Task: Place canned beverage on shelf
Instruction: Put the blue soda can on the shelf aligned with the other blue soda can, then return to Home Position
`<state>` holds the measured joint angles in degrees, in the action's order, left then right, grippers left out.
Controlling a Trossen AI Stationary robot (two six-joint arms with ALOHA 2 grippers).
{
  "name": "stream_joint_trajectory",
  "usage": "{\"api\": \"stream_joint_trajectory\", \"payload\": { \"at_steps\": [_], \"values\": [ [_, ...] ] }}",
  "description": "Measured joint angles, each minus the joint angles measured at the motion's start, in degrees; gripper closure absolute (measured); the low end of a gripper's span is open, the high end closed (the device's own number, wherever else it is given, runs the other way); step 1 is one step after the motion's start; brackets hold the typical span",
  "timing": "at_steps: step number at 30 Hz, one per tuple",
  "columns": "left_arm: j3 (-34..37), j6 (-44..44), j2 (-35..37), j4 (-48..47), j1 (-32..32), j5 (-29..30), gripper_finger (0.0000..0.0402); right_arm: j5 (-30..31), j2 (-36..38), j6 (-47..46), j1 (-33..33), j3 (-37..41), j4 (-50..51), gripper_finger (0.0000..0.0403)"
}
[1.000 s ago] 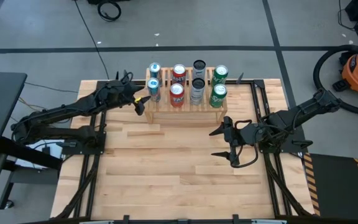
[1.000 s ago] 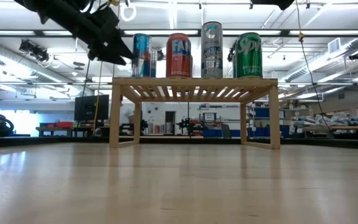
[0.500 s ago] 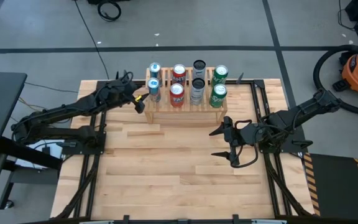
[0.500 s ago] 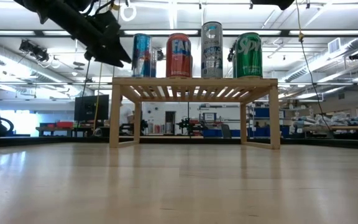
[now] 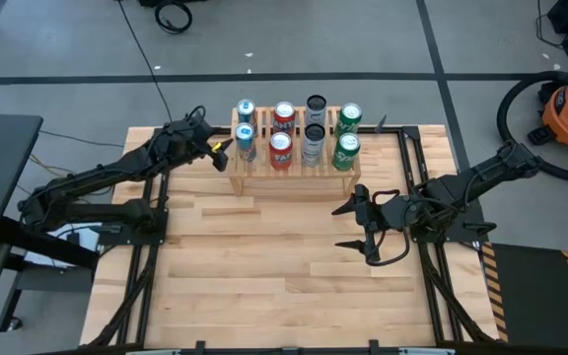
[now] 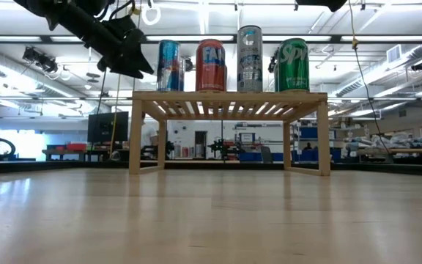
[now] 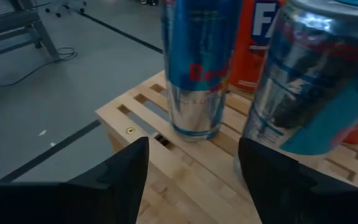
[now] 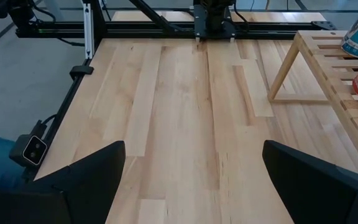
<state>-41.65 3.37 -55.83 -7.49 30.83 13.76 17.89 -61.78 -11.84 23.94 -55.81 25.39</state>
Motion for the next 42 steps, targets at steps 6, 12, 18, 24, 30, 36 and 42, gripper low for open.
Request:
{"api": "stream_joint_trajectory", "payload": {
  "at_steps": [6,12,18,24,30,36,42],
  "values": [
    [0.0,0.5,0.0,0.1,0.9,-3.4,0.0153,0.0,0.0,0.0,0.0,0.0,0.0,0.0013],
    [0.0,0.6,0.0,0.5,0.9,-3.5,0.0153,0.0,0.0,0.0,0.0,0.0,0.0,0.0013],
    [0.0,0.9,-1.1,1.5,0.9,-4.7,0.0153,0.0,0.0,0.0,0.0,0.0,0.0,0.0013],
    [0.1,0.8,-3.0,3.6,0.9,-4.8,0.0153,0.0,0.0,0.0,0.0,0.0,0.0,0.0013],
    [0.1,0.5,-3.2,4.1,0.9,-4.8,0.0153,0.0,0.0,0.0,0.0,0.0,0.1,0.0013],
    [0.1,-0.5,-2.3,3.9,0.9,-3.2,0.0153,0.0,0.0,0.0,0.0,0.0,0.1,0.0013],
    [0.1,-1.0,4.5,1.9,0.8,-3.3,0.0153,0.5,0.0,0.0,0.0,0.0,0.3,0.0013]
  ]
}}
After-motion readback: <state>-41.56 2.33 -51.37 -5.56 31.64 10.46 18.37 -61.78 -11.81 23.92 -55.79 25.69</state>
